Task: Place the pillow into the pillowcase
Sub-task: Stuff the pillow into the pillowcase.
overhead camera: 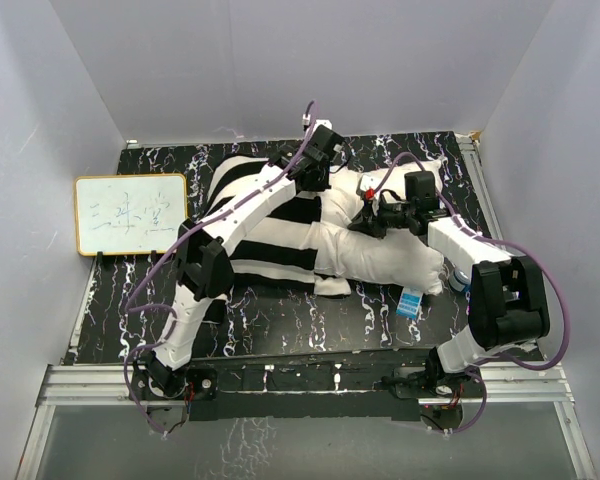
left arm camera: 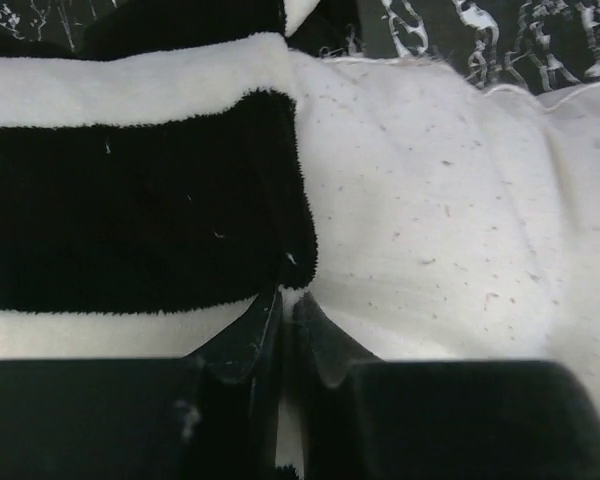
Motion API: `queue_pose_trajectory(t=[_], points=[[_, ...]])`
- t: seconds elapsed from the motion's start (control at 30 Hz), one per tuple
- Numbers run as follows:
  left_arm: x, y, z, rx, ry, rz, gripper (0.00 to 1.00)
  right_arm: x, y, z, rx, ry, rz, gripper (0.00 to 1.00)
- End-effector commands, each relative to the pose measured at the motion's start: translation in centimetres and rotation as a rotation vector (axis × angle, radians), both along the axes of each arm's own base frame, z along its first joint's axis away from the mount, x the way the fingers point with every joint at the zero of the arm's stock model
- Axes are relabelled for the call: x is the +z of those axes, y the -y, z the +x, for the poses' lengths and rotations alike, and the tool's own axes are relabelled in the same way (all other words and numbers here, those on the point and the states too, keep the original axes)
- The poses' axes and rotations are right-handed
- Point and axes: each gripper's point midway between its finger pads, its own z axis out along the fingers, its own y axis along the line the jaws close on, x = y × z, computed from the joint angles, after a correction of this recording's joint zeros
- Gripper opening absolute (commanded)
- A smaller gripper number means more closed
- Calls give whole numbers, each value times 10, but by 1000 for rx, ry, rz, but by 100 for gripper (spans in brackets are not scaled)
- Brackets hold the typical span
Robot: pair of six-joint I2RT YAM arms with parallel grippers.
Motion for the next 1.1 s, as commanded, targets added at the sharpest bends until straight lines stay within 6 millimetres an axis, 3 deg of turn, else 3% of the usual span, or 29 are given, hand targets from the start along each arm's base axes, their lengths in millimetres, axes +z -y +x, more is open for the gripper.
queue_pose_trajectory(t=[0.0,0.1,0.17,0.27,0.33,0.37,0.47,0.6,0.67,0.7,0.73,0.77,0.8,0.83,0.9,1.07], points=[[6,-20,10,-10,47,136,0,-8,-3,-30,57,-108,-16,8],[29,-8,5,-112,86,85,0,26,4,-29,91,-85,14,15],[56,8,1,-225,166,8,0,63,14,-12,77,-2,42,35],[100,24,-20,-417,318,-117,0,106,32,21,16,130,36,76],[117,28,-30,-483,394,-176,0,115,37,45,-9,189,10,95],[121,31,-34,-510,413,-190,0,116,38,56,-7,202,2,98],[128,41,-44,-587,427,-234,0,92,34,76,29,143,-5,99],[140,53,-54,-672,464,-298,0,33,28,90,49,16,-17,98],[146,60,-55,-705,491,-328,0,15,21,90,46,-29,-3,86],[151,64,-54,-717,504,-345,0,8,14,86,57,-52,4,71],[155,67,-52,-722,514,-362,0,4,8,81,65,-82,15,44],[161,71,-47,-722,529,-380,0,6,2,77,76,-102,40,25],[169,76,-42,-720,546,-402,0,14,-3,74,74,-114,71,13],[176,80,-34,-715,562,-427,0,28,-5,74,47,-136,115,9],[197,91,-20,-713,597,-495,0,82,-7,88,-13,-33,200,8],[259,126,6,-742,722,-692,0,250,4,90,-124,207,464,8]])
